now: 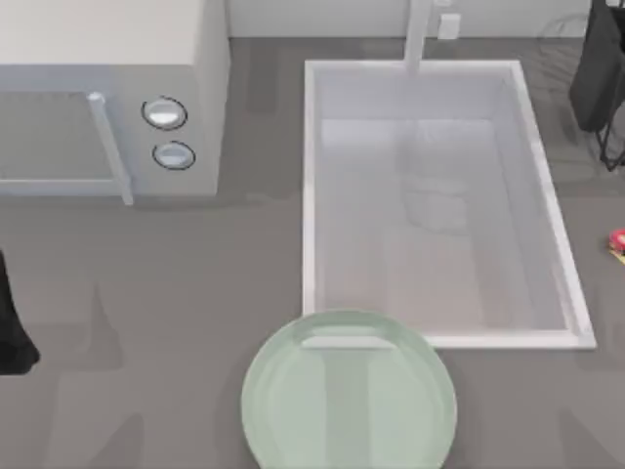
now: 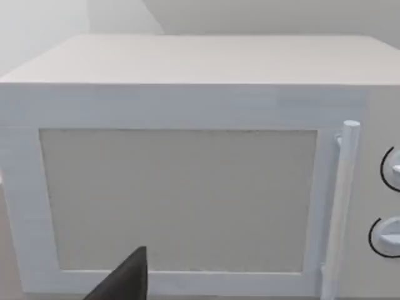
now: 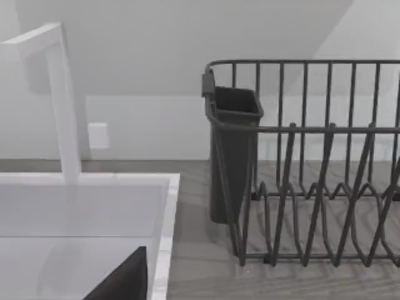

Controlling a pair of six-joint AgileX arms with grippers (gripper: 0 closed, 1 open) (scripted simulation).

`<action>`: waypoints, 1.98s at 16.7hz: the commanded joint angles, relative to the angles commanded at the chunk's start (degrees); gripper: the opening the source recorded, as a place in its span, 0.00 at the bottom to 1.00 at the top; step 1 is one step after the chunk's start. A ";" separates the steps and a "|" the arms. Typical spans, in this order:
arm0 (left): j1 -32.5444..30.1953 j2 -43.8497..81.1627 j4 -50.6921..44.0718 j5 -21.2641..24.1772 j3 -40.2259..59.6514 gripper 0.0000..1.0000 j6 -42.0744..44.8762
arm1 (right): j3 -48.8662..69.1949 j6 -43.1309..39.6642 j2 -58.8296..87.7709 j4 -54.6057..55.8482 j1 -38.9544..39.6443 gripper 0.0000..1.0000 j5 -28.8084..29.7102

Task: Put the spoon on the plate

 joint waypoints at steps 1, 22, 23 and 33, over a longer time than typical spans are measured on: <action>0.00 0.00 0.00 0.00 0.00 1.00 0.00 | 0.00 0.00 0.00 0.00 0.00 1.00 0.00; 0.00 0.00 0.00 0.00 0.00 1.00 0.00 | 63.75 -17.84 87.58 -51.33 -2.46 1.00 -0.53; 0.00 0.00 0.00 0.00 0.00 1.00 0.00 | 66.89 -18.71 91.63 -53.65 -2.59 1.00 -0.51; 0.00 0.00 0.00 0.00 0.00 1.00 0.00 | 79.78 -22.10 107.27 -62.31 -3.12 1.00 -0.24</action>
